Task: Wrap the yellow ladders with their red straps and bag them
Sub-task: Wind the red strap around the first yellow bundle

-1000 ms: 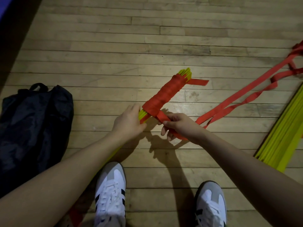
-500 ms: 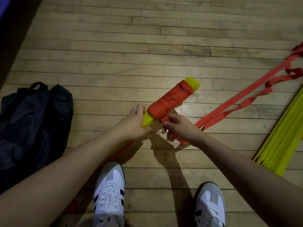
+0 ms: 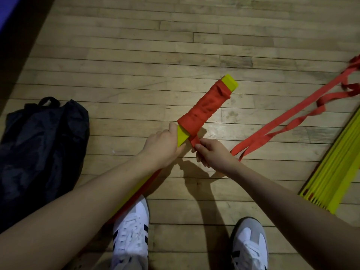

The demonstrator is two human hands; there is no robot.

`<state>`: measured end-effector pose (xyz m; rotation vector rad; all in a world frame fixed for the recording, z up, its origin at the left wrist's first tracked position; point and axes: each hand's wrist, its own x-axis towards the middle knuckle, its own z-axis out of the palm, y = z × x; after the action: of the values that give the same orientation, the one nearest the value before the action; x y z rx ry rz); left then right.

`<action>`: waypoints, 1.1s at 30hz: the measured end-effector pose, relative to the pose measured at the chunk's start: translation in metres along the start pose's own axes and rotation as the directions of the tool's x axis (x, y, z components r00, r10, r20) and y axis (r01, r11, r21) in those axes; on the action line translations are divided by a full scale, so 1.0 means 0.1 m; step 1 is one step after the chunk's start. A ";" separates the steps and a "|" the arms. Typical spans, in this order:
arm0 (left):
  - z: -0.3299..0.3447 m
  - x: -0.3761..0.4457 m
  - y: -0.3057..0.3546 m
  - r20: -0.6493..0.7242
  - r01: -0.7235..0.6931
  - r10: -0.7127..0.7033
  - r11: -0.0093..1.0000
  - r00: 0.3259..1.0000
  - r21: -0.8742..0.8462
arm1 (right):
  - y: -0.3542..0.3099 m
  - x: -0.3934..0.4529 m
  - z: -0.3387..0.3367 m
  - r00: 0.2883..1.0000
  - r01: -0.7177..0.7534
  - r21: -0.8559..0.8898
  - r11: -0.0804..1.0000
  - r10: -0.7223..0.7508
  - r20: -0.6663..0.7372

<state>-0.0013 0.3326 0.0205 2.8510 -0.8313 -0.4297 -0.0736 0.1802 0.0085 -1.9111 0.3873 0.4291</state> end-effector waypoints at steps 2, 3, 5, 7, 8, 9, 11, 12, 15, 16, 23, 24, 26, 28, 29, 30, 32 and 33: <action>0.01 0.04 0.00 0.013 0.027 -0.027 0.999 1.000 0.033 | -0.04 -0.02 -0.02 1.000 0.007 0.032 0.999 -0.007 0.001; 0.03 0.06 -0.02 0.021 0.039 -0.041 0.998 0.999 0.057 | -0.07 -0.03 -0.03 1.000 0.013 0.041 0.999 -0.013 0.005; 0.07 0.09 -0.07 0.041 0.061 -0.065 0.993 0.997 0.103 | -0.11 -0.05 -0.03 0.999 0.017 0.061 0.998 -0.018 0.027; 0.11 0.10 -0.10 0.076 0.081 -0.090 0.990 0.993 0.112 | -0.13 -0.06 -0.03 0.998 0.015 0.084 0.996 -0.020 0.053; 0.12 0.11 -0.10 0.099 0.103 -0.111 0.991 0.989 0.084 | -0.15 -0.07 -0.04 0.998 0.019 0.086 0.996 -0.025 0.062; 0.12 0.11 -0.08 0.127 0.133 -0.138 0.990 0.982 0.046 | -0.16 -0.07 -0.04 0.997 0.026 0.080 0.996 -0.032 0.069; 0.14 0.12 -0.06 0.144 0.167 -0.170 0.985 0.975 0.028 | -0.18 -0.06 -0.05 0.996 0.045 0.049 0.998 -0.049 0.075; 0.14 0.13 -0.05 0.125 0.162 -0.168 0.985 0.978 0.057 | -0.19 -0.05 -0.04 0.996 0.053 0.034 0.998 -0.056 0.071; 0.10 0.15 -0.07 0.088 0.138 -0.151 0.980 0.985 0.140 | -0.17 -0.04 -0.02 0.998 0.042 0.046 0.998 -0.044 0.038; 0.07 0.14 -0.08 0.096 0.119 -0.133 0.983 0.986 0.140 | -0.16 -0.03 -0.02 0.999 0.036 0.073 0.997 -0.038 0.019; 0.01 -0.05 -0.11 -0.027 -0.103 0.100 0.989 0.995 -0.105 | -0.08 -0.04 -0.07 0.997 -0.044 0.297 0.954 0.025 0.069; 0.01 -0.06 -0.11 -0.030 -0.055 0.051 0.981 0.998 -0.188 | -0.08 -0.06 -0.07 0.995 -0.065 0.336 0.940 0.034 0.096; -0.01 -0.04 -0.11 0.023 0.061 -0.057 0.961 0.998 -0.271 | -0.08 -0.08 -0.07 0.987 -0.092 0.317 0.944 0.044 0.158; -0.02 0.01 -0.11 0.047 0.133 -0.125 0.934 0.991 -0.330 | -0.10 -0.09 -0.04 0.977 -0.092 0.198 0.976 0.049 0.209; -0.03 0.04 -0.11 0.047 0.150 -0.142 0.916 0.989 -0.372 | -0.11 -0.09 -0.03 0.973 -0.089 0.170 0.981 0.050 0.225; -0.05 0.07 -0.11 0.065 0.159 -0.146 0.899 0.987 -0.408 | -0.12 -0.09 -0.02 0.972 -0.089 0.173 0.981 0.048 0.228; -0.08 0.12 -0.12 0.145 0.173 -0.124 0.903 0.982 -0.394 | -0.14 -0.09 -0.03 0.978 -0.073 0.184 0.980 0.035 0.205; -0.09 0.14 -0.13 0.183 0.164 -0.104 0.923 0.978 -0.349 | -0.16 -0.08 -0.05 0.981 -0.068 0.181 0.981 0.032 0.191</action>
<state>0.0192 0.3363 0.0229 2.5583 -0.5124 -0.7548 -0.0733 0.1817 0.0268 -1.6659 0.3398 0.5809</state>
